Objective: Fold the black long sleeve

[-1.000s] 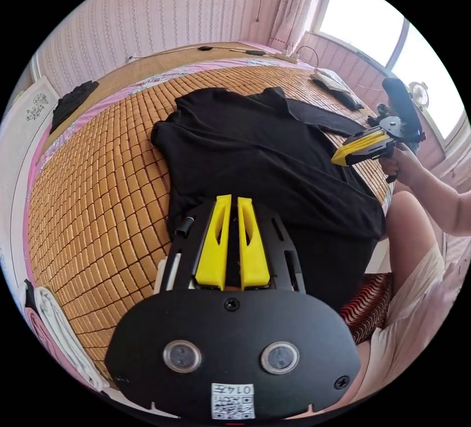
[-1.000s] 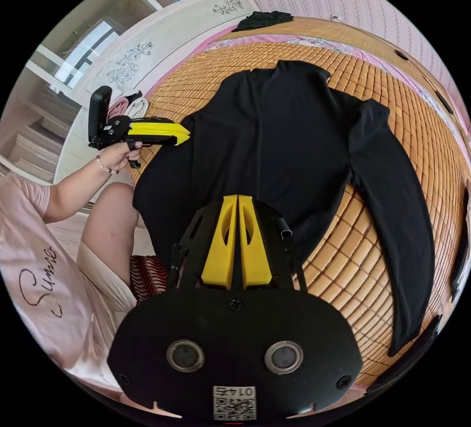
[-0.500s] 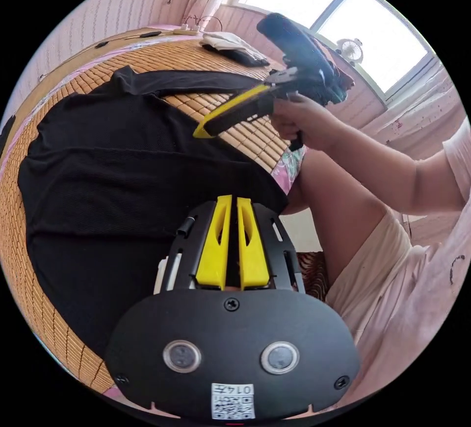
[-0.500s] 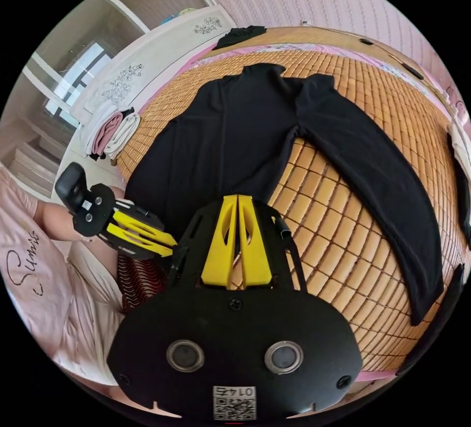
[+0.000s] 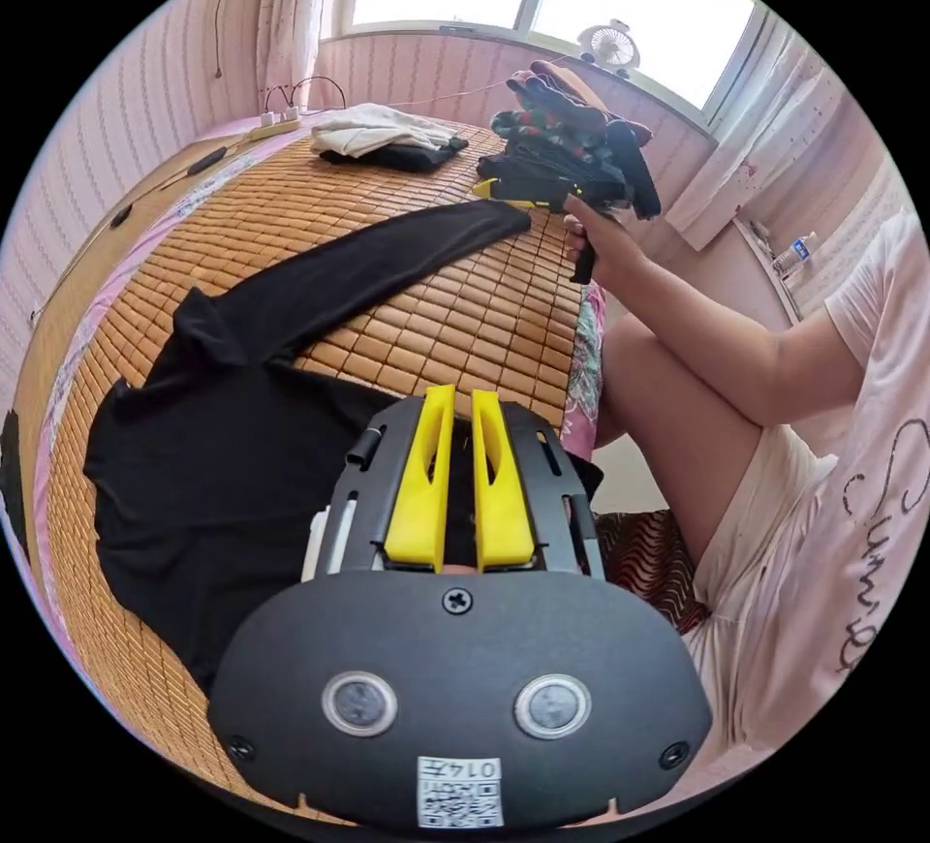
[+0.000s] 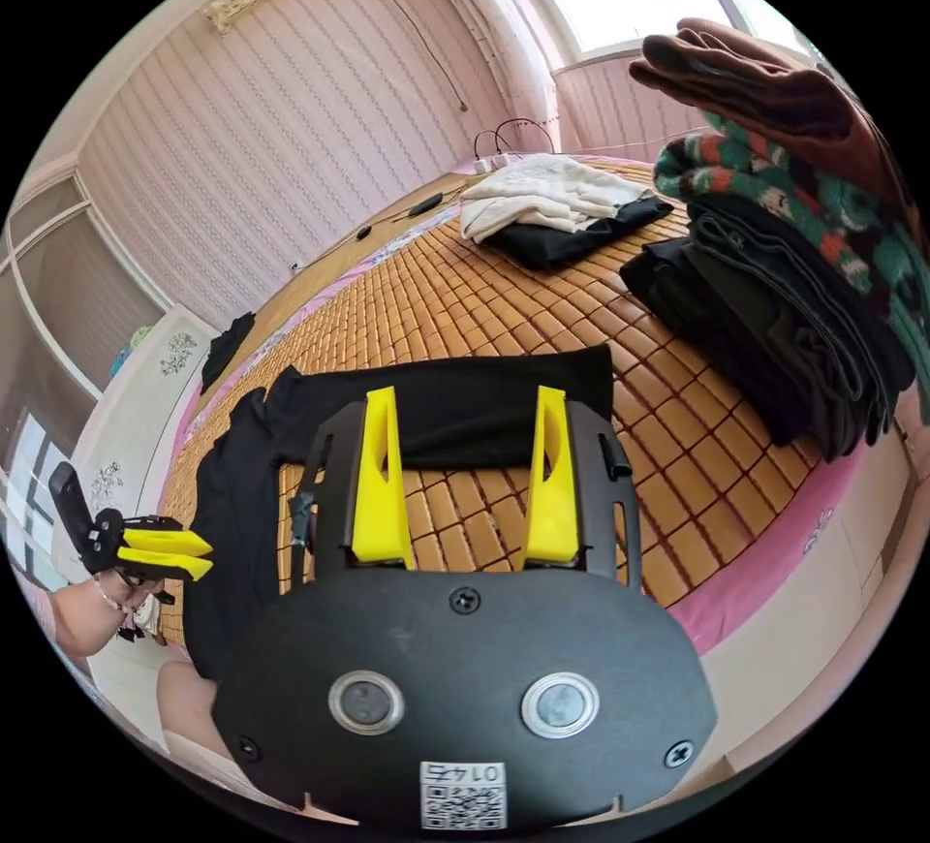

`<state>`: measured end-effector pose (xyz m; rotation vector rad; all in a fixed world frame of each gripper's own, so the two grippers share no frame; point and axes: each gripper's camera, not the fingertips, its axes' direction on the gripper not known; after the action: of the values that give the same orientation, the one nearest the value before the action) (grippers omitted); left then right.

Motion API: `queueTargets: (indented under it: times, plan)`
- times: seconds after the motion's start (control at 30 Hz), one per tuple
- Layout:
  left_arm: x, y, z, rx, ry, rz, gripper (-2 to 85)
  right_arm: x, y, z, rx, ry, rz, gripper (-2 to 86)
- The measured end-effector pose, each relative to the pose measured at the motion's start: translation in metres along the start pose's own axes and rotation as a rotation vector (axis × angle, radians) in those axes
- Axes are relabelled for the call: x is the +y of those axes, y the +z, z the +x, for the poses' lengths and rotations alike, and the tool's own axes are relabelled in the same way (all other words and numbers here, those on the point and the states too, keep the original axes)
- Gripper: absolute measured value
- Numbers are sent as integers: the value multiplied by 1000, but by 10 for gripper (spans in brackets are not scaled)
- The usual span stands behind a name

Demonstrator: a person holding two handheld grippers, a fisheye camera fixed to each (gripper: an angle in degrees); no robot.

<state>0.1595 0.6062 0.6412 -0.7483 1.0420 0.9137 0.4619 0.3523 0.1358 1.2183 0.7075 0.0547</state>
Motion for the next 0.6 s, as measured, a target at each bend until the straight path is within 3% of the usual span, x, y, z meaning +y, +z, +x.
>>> queueTargets:
  times: [0.33, 0.6]
  plan:
    - [-156, 68, -41, -19, 80, 38, 79, 9, -3, 64, 80, 128, -92, 167]
    - [-206, 140, -66, -141, -44, -133, 128, 20, -10, 78, -6, 121, -91, 35]
